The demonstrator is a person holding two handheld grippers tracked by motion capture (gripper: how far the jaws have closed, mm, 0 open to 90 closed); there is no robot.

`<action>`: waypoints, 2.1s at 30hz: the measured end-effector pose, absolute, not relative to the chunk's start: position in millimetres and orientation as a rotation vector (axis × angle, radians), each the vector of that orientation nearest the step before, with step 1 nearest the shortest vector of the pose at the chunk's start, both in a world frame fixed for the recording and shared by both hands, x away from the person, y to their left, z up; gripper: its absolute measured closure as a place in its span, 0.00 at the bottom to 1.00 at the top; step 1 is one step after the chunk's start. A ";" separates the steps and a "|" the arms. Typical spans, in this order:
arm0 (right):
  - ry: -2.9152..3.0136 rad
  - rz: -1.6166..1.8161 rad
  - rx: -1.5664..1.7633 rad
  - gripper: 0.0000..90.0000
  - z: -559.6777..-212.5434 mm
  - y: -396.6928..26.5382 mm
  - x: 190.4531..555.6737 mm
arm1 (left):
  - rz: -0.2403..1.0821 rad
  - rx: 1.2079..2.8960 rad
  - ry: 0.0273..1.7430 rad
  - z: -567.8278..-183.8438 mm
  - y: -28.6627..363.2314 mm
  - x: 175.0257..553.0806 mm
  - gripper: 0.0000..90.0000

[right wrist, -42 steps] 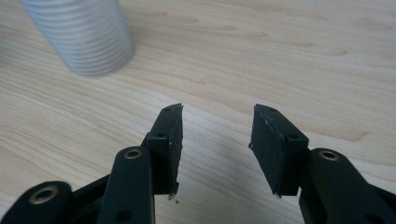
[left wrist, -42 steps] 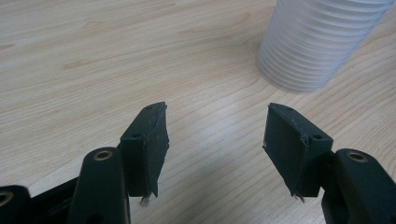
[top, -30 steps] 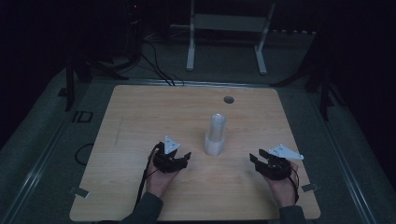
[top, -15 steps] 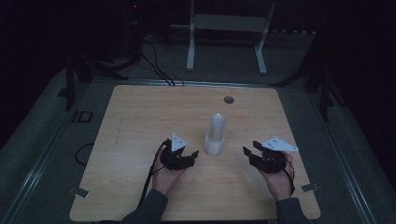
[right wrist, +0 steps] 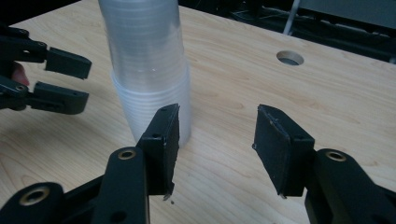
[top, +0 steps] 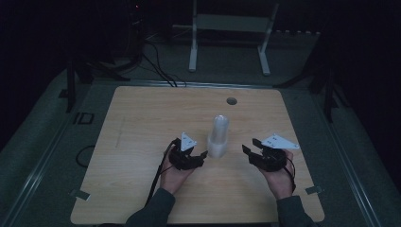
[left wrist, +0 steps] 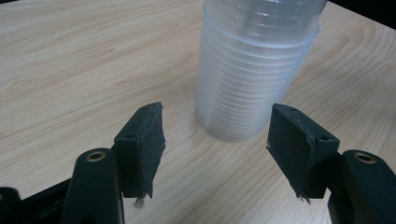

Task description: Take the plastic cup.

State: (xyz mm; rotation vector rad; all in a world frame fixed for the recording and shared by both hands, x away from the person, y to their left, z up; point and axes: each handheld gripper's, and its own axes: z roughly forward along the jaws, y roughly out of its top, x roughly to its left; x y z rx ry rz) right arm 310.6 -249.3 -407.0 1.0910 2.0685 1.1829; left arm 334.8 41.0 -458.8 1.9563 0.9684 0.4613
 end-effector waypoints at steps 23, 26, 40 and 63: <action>2.074 1.227 1.024 0.48 -389.2 -225.0 321.3 | 0.441 1.940 0.938 -454.4 18.8 343.3 0.32; 2.075 1.243 1.024 0.48 -387.1 -221.9 323.5 | 0.440 1.939 0.934 -454.4 16.9 344.1 0.32; 2.086 1.279 0.986 0.44 -377.5 -203.9 334.3 | 0.445 1.932 0.932 -455.0 12.5 346.1 0.31; 2.103 1.322 0.952 0.37 -373.0 -174.3 356.7 | 0.462 1.932 0.938 -455.9 11.2 347.4 0.31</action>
